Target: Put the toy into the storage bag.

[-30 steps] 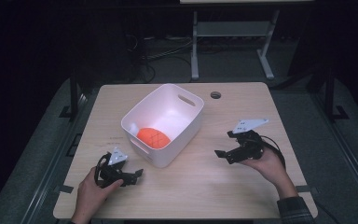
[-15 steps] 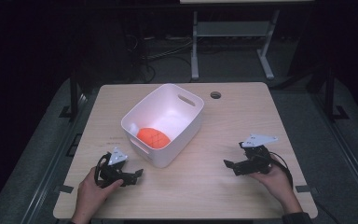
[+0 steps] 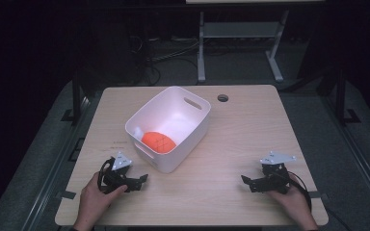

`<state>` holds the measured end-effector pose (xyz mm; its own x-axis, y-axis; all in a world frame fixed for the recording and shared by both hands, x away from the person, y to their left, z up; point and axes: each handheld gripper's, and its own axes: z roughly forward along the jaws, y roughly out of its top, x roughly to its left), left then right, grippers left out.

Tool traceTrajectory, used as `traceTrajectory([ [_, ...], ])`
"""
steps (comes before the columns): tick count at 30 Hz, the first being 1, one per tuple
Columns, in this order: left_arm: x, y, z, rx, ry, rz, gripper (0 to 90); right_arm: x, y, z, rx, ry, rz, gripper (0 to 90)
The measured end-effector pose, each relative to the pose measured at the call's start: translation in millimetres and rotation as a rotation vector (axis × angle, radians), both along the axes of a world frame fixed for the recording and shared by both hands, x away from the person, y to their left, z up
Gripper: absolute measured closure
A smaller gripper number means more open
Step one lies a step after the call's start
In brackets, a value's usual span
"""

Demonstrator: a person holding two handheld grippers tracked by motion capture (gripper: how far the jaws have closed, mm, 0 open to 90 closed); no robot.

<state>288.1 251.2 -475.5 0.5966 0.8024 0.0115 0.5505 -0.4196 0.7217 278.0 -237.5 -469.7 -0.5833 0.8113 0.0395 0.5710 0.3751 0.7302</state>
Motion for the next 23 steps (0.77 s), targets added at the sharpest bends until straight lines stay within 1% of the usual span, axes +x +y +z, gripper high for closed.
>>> traceTrajectory([
  [4, 0.0, 0.0, 0.0, 0.0, 0.0, 0.0, 12.6, -1.7, -2.0, -5.1, -0.016, 0.001, -0.02, 2.5],
  [5, 0.0, 0.0, 0.0, 0.0, 0.0, 0.0, 12.6, -2.4, -3.2, -8.2, -0.029, 0.011, -0.031, 2.5],
  [7, 0.0, 0.0, 0.0, 0.0, 0.0, 0.0, 12.6, -1.9, -4.1, -9.9, -0.03, 0.014, -0.032, 2.5],
  [8, 0.0, 0.0, 0.0, 0.0, 0.0, 0.0, 12.6, -1.0, -5.0, -12.9, -0.038, 0.018, -0.046, 2.3],
  [10, 0.0, 0.0, 0.0, 0.0, 0.0, 0.0, 12.6, -0.4, -5.4, -13.0, -0.029, 0.024, -0.05, 2.4],
  [13, 0.0, 0.0, 0.0, 0.0, 0.0, 0.0, 12.6, -0.2, -5.8, -13.0, -0.028, 0.026, -0.06, 2.4],
  [23, -0.1, 0.0, -0.1, 0.0, 0.0, 0.0, 12.6, -0.4, -5.6, -13.0, -0.032, 0.028, -0.062, 2.2],
])
